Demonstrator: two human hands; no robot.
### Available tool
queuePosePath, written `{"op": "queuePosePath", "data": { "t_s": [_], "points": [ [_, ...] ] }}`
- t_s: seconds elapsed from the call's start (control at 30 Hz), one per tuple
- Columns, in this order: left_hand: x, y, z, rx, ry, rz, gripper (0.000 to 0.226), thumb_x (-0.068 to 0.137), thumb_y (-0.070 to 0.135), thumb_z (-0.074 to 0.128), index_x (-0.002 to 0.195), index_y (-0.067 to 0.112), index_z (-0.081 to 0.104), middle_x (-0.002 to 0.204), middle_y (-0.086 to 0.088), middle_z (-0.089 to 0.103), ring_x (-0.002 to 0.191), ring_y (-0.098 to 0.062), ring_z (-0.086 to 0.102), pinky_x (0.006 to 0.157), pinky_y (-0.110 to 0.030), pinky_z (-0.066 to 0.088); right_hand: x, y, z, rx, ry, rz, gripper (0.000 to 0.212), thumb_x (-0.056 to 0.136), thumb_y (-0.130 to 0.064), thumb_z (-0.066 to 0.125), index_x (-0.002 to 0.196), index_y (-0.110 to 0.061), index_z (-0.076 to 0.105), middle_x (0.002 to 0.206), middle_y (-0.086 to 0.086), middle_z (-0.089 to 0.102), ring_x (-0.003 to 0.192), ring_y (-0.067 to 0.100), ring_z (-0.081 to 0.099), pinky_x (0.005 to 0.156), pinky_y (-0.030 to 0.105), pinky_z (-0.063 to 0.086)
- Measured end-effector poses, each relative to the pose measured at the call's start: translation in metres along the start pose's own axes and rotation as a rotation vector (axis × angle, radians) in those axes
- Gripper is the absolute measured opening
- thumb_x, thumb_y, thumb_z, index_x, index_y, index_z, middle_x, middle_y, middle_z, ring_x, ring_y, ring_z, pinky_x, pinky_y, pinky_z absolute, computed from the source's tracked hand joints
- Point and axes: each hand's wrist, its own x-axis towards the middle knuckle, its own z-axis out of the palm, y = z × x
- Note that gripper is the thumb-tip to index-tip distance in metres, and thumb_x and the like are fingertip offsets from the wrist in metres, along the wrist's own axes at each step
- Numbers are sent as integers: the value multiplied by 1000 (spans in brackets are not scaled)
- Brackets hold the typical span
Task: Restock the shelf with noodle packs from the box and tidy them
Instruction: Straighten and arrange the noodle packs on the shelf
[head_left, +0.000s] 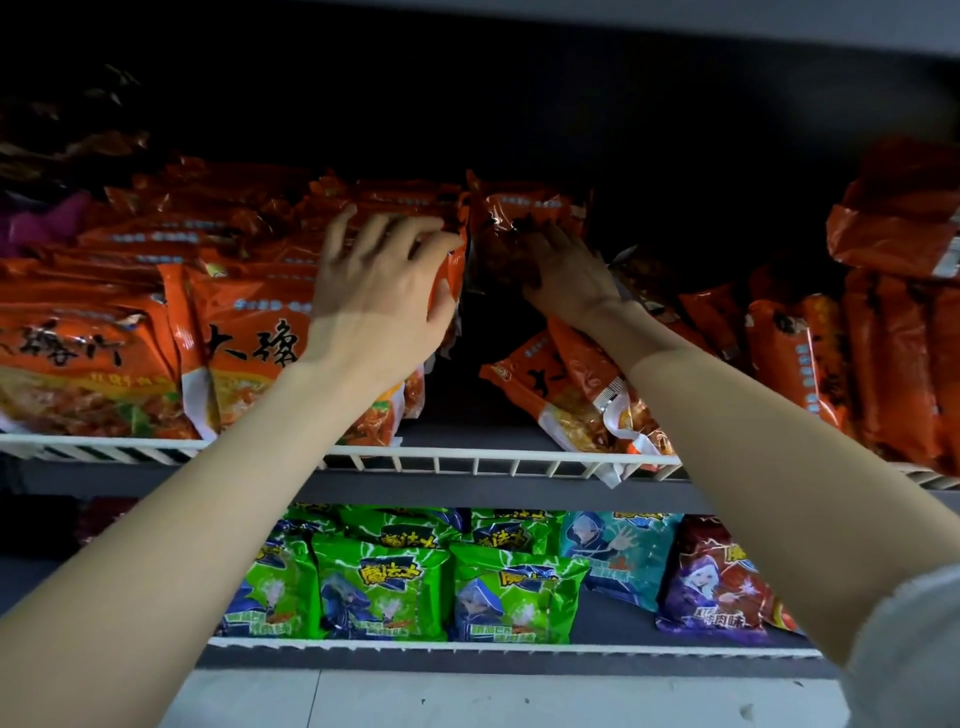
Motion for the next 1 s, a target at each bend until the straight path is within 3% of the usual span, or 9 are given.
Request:
{"op": "queuePosePath", "data": {
  "t_s": [0.13, 0.27, 0.4, 0.5, 0.57, 0.67, 0.8, 0.9, 1.0],
  "points": [
    [-10, 32, -8, -106, 140, 174, 33, 89, 33, 50, 109, 15, 67, 109, -3, 67, 101, -26, 60, 99, -38, 35, -17, 5, -16, 120, 112, -59, 49, 95, -23, 50, 141, -13, 39, 145, 11, 39, 134, 32, 35, 105, 42, 35],
    [-18, 71, -1, -150, -19, 185, 51, 91, 53, 41, 118, 16, 63, 112, -2, 67, 104, -25, 59, 94, -39, 38, -72, 17, -30, 126, 255, -129, 36, 98, -22, 46, 131, -12, 52, 132, 11, 53, 121, 31, 46, 95, 41, 42],
    [-23, 89, 8, -136, -208, -22, 69, 89, 66, 22, 131, 19, 52, 118, -7, 63, 105, -30, 58, 85, -39, 43, -142, 36, -34, 104, 387, -90, 31, 93, -20, 51, 121, -13, 61, 117, 8, 63, 106, 31, 56, 83, 36, 46],
    [-20, 108, 13, -207, -334, -195, 74, 89, 70, 21, 143, 21, 31, 128, -11, 54, 109, -30, 56, 75, -35, 45, -168, 44, -31, 60, 188, 75, 46, 93, -27, 49, 138, -18, 45, 134, 8, 51, 120, 35, 46, 99, 44, 40],
    [-15, 111, 17, -292, -462, -325, 78, 87, 72, 25, 147, 23, 18, 140, -13, 42, 121, -31, 48, 85, -36, 44, -169, 44, -27, 101, 77, 129, 53, 94, -33, 47, 144, -20, 35, 141, 8, 43, 125, 35, 40, 100, 44, 37],
    [-14, 109, 22, -293, -542, -390, 91, 80, 77, 36, 149, 22, 13, 149, -11, 31, 131, -29, 39, 92, -36, 42, -162, 43, -27, 189, 73, 217, 63, 92, -48, 51, 145, -20, 32, 147, 9, 34, 129, 37, 34, 102, 44, 34],
    [-15, 105, 24, -206, -618, -448, 96, 78, 82, 25, 149, 20, 9, 154, -16, 18, 126, -33, 45, 73, -33, 46, -160, 50, -27, 177, 5, 320, 77, 88, -61, 47, 149, -22, 20, 145, 16, 32, 131, 39, 32, 104, 45, 33],
    [-13, 101, 23, -384, -714, -583, 93, 82, 79, 19, 150, 16, 11, 151, -17, 27, 132, -33, 37, 95, -37, 38, -158, 48, -26, 217, -16, 291, 75, 87, -61, 49, 147, -24, 25, 141, 17, 39, 128, 39, 39, 102, 45, 37],
    [-7, 101, 24, -680, -581, -696, 82, 83, 74, 36, 144, 20, 26, 142, -10, 39, 126, -29, 43, 91, -31, 35, -151, 38, -25, 323, 38, 191, 67, 85, -55, 57, 142, -28, 36, 140, 11, 41, 126, 35, 42, 102, 43, 38]
  ]
}}
